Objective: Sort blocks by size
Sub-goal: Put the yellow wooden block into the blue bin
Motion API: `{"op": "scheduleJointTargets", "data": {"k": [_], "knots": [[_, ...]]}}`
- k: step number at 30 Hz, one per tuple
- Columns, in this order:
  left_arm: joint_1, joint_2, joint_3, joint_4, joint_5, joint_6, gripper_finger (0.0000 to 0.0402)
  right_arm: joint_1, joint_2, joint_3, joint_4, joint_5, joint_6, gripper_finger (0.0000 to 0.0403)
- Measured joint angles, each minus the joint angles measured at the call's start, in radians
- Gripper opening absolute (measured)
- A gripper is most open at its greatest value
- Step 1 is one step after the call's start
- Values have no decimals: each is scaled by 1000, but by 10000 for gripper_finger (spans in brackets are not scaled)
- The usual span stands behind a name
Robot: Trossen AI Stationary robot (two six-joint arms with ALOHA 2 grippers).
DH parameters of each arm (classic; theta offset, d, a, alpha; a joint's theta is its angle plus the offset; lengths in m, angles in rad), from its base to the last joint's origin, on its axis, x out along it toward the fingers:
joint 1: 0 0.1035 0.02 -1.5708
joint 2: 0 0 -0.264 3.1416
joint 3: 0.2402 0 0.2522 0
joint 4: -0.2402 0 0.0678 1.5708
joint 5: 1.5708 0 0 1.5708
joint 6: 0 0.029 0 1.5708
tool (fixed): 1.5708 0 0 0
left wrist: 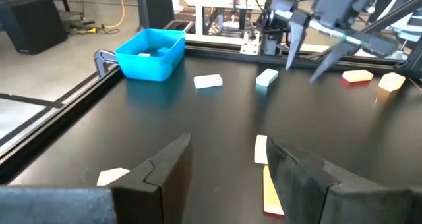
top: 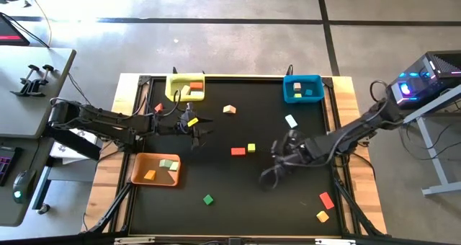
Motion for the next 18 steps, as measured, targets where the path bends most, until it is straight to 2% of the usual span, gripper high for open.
{"op": "scheduleJointTargets", "data": {"k": [5, 10, 13, 18], "knots": [[0, 0, 0, 0, 0, 0, 179, 106, -32, 0, -197, 65, 246, 190], [0, 0, 0, 0, 0, 0, 179, 204, -42, 0, -295, 44, 414, 190], [0, 0, 0, 0, 0, 0, 179, 269, -42, 0, -300, -38, 484, 190], [1, 0, 0, 0, 0, 0, 179, 366, -42, 0, -261, -285, 659, 190]]}}
